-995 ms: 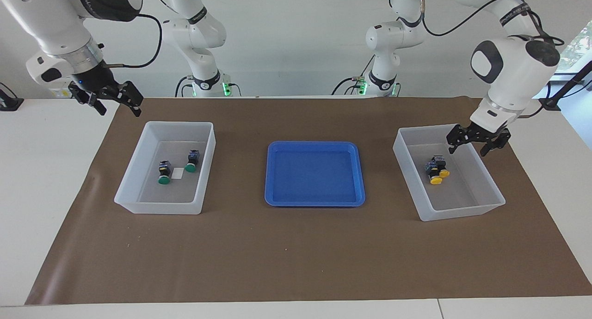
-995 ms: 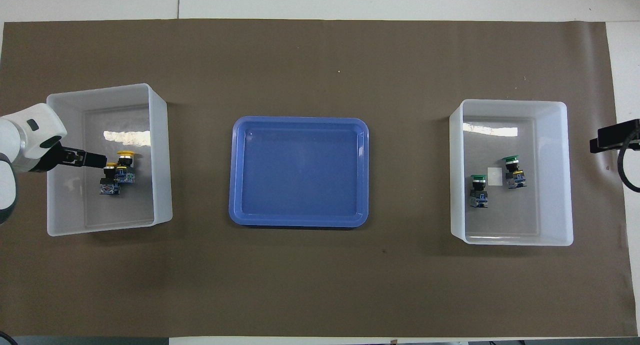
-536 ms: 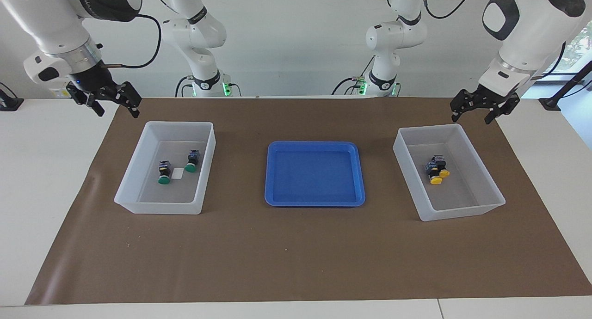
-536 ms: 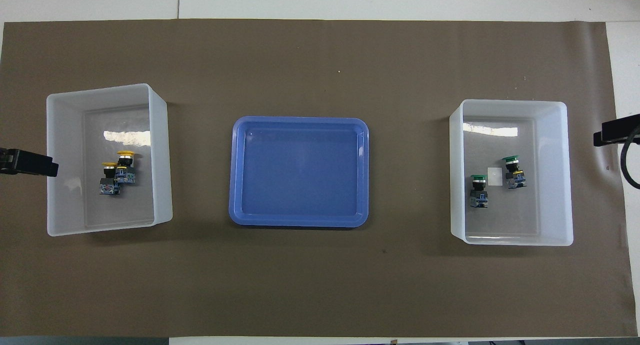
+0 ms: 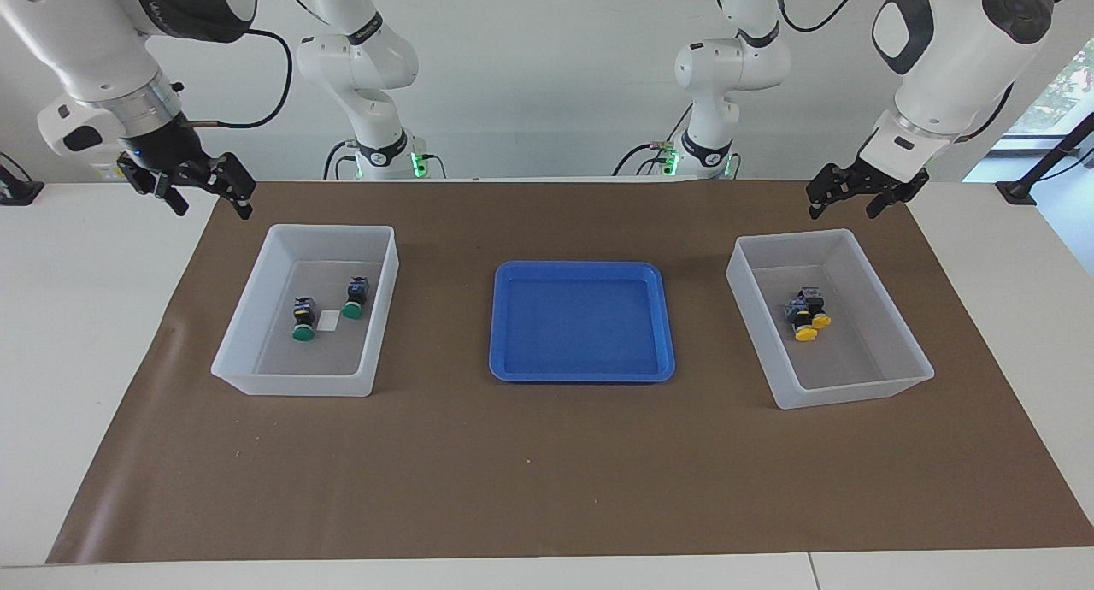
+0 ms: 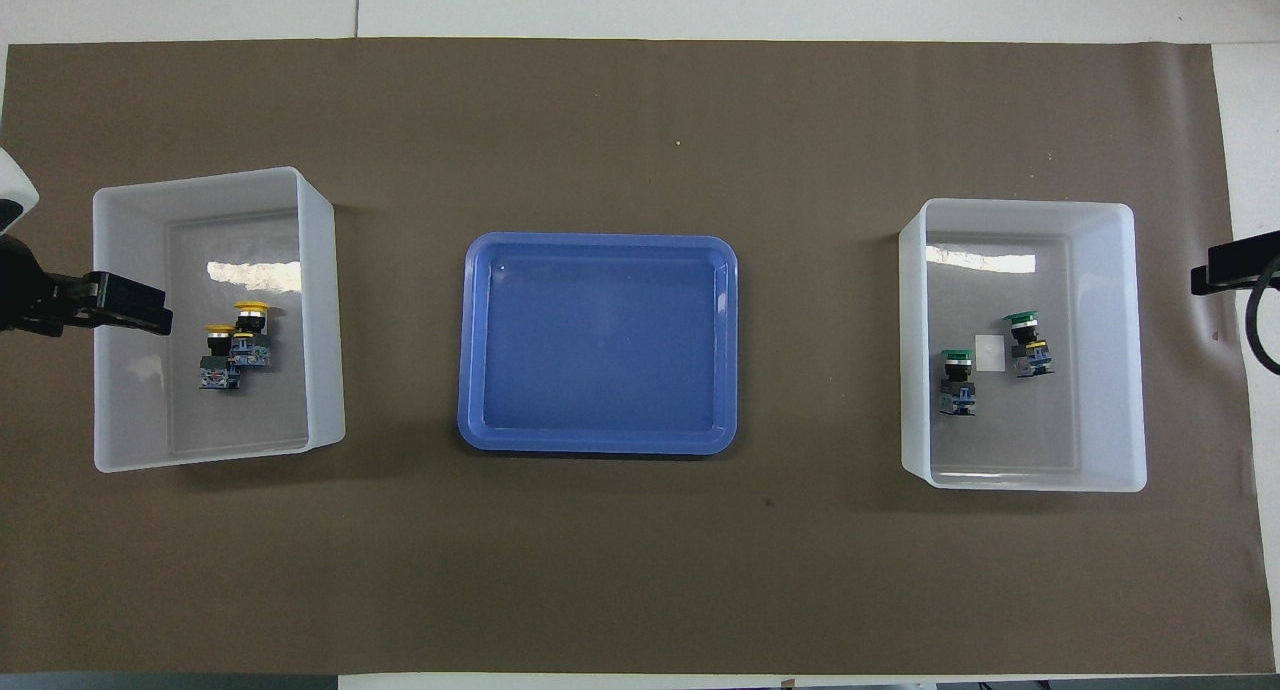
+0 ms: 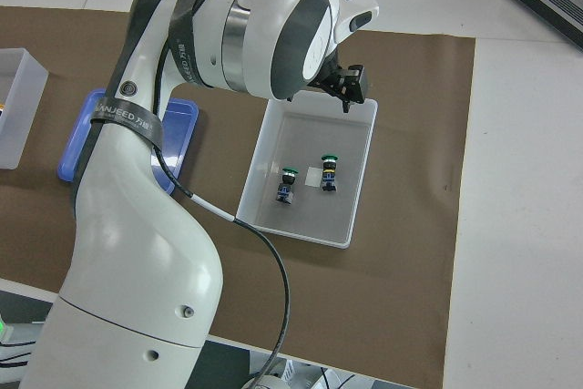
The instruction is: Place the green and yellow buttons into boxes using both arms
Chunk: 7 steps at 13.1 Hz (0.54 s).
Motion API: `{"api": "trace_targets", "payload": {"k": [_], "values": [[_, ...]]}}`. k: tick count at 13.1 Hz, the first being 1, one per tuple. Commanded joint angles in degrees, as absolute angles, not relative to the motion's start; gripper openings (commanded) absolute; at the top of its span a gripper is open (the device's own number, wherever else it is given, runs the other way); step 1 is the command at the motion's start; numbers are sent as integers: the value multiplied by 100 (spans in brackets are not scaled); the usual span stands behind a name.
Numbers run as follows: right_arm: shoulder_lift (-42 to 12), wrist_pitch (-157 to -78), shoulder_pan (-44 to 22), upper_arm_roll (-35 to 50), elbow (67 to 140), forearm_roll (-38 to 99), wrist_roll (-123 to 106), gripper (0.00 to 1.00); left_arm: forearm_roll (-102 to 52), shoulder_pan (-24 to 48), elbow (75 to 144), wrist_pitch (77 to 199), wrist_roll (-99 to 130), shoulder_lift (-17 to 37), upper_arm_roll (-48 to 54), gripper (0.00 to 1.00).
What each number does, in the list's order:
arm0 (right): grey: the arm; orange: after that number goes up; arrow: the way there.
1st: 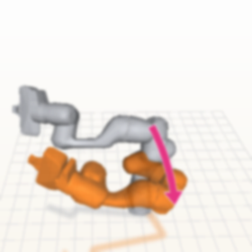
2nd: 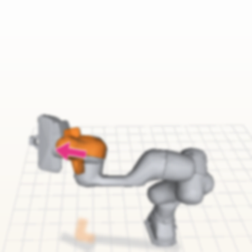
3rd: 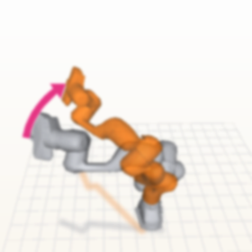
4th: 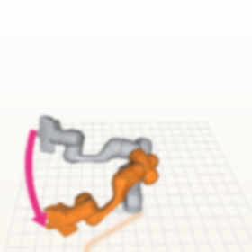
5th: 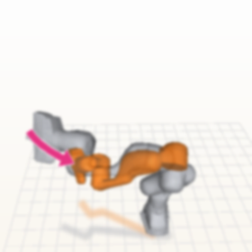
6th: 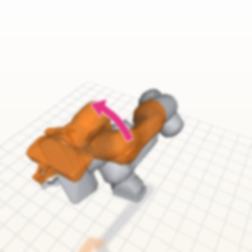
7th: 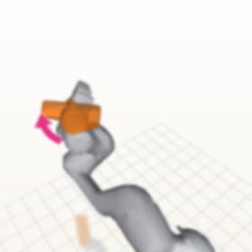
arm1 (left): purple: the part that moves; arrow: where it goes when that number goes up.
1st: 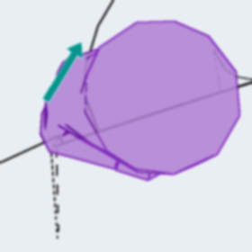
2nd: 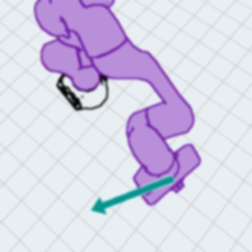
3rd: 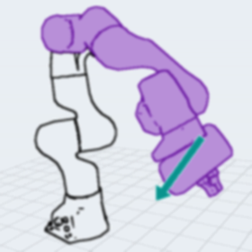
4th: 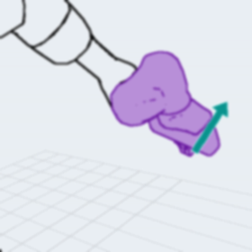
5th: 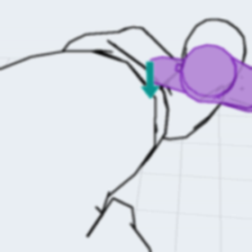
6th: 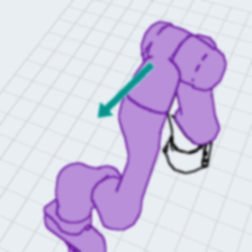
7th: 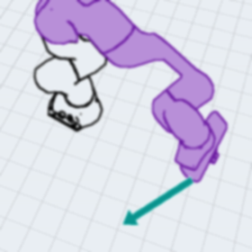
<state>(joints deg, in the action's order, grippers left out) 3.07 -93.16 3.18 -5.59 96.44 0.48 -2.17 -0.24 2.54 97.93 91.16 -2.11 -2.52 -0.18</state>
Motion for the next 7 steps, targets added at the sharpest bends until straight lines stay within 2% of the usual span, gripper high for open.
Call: {"api": "trace_targets", "payload": {"k": [1,3,7], "values": [[352,-9316,352,-536,9721,79,-246,100,-97,535,8781,8526,-140,62,-167,100],[360,-9290,352,-527,9721,79,-246,100,-97,536,9078,8613,-167,-43,-158,100],[378,-9202,352,-527,9747,79,-246,100,-185,457,9079,8631,-149,-35,-106,100]]}}
